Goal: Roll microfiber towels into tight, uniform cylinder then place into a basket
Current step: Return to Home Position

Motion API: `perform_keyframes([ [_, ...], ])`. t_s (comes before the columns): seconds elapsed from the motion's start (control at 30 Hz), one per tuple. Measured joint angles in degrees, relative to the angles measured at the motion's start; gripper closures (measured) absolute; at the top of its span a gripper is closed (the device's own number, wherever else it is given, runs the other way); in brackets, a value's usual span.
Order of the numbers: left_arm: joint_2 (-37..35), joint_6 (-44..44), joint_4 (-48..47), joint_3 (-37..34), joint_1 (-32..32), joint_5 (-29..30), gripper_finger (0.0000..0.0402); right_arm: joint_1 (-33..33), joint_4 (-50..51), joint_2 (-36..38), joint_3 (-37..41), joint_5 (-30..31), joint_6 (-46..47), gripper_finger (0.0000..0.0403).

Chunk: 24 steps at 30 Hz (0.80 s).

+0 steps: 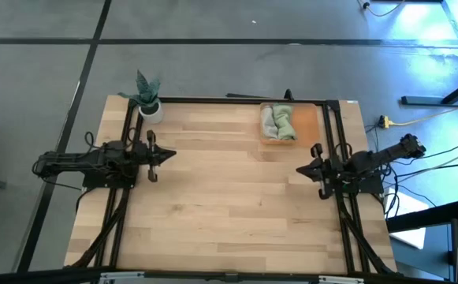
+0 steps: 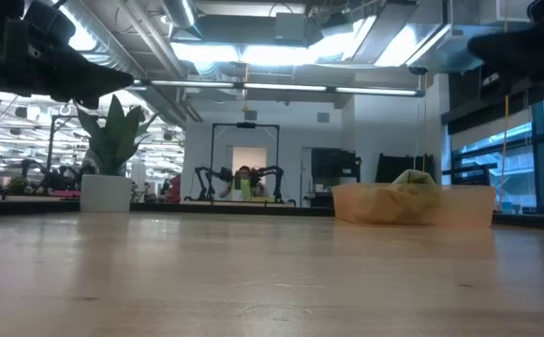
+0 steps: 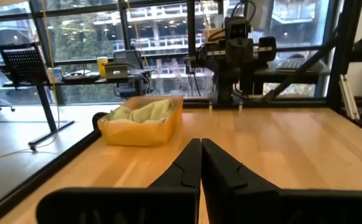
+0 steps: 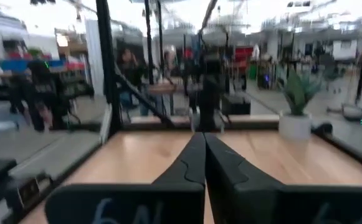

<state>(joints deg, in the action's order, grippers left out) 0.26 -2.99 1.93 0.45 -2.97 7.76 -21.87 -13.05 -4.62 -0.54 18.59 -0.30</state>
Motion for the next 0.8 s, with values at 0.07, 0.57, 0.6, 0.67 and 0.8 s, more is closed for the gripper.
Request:
perform_keyframes([
  [0.07, 0.03, -0.37, -0.07, 0.0, 0.01, -0.01, 0.0401, 0.36, 1.96, -0.02, -0.01, 1.46, 0.43, 0.0396],
  [0.57, 0.03, -0.2, -0.04, 0.0, 0.01, 0.03, 0.0402, 1.14, 7.25, -0.07, -0.04, 13.88, 4.36, 0.0383],
  [0.6, 0.03, -0.42, -0.02, 0.0, 0.01, 0.05, 0.0402, 1.14, 7.88, -0.07, -0.04, 13.88, 4.35, 0.0383],
  [0.67, 0.04, -0.57, 0.04, 0.0, 0.01, 0.05, 0.0401, 1.14, 8.96, -0.1, -0.04, 13.88, 4.18, 0.0383],
  [0.8, 0.03, -0.59, 0.24, 0.0, -0.01, 0.05, 0.0401, 1.14, 8.91, -0.11, -0.04, 13.85, 4.44, 0.0382],
])
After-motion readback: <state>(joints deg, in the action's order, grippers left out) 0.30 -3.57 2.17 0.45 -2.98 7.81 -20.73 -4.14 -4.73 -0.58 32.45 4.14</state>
